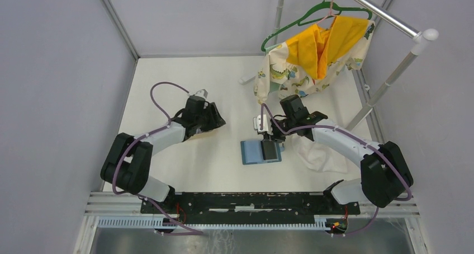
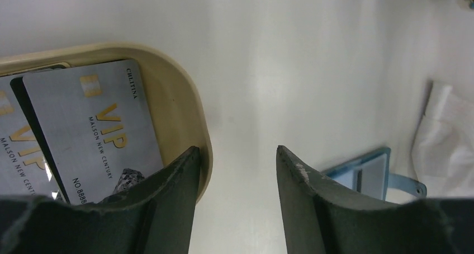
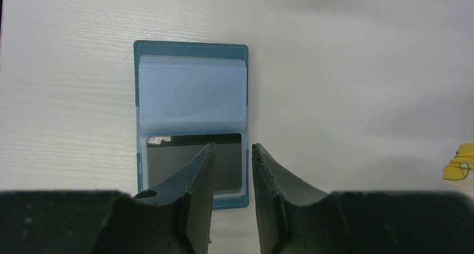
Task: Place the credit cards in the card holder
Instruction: Pick up the credit card from the storage box.
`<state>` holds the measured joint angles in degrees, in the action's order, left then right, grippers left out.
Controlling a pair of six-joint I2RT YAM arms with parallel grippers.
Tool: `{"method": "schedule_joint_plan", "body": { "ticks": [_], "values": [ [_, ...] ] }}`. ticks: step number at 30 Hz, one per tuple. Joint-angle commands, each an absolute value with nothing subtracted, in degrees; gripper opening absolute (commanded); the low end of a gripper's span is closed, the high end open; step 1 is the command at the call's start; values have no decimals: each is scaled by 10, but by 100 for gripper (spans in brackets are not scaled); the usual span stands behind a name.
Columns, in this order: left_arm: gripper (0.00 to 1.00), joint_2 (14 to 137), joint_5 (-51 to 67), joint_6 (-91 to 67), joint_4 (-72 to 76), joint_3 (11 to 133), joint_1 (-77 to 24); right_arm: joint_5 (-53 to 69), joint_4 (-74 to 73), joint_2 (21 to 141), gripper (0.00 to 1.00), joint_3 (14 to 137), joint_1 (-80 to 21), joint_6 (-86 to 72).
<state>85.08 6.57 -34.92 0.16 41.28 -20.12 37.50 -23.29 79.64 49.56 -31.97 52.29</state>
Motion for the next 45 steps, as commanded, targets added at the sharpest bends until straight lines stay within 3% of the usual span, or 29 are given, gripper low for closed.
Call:
{"method": "schedule_joint_plan", "body": {
  "ticks": [1,9,17,19,22,24,34,45],
  "values": [
    [59,873,62,-406,59,452,-284,386,-228,801,36,496,-317,520],
    [60,966,33,-440,91,541,-376,388,-230,803,36,497,-307,518],
    [61,864,-28,-365,52,521,-377,395,-232,803,36,496,-302,518],
    [65,828,-67,-355,47,494,-377,396,-231,803,36,496,-302,518],
    [81,789,-123,-351,30,458,-376,397,-231,805,36,496,-302,516],
    [83,782,-133,-352,21,451,-369,399,-230,807,36,496,-302,515],
    [82,846,-48,-392,17,460,-306,398,-230,809,36,494,-300,516],
    [78,913,-28,-410,4,487,-304,399,-231,811,36,494,-300,518]
  ]
}}
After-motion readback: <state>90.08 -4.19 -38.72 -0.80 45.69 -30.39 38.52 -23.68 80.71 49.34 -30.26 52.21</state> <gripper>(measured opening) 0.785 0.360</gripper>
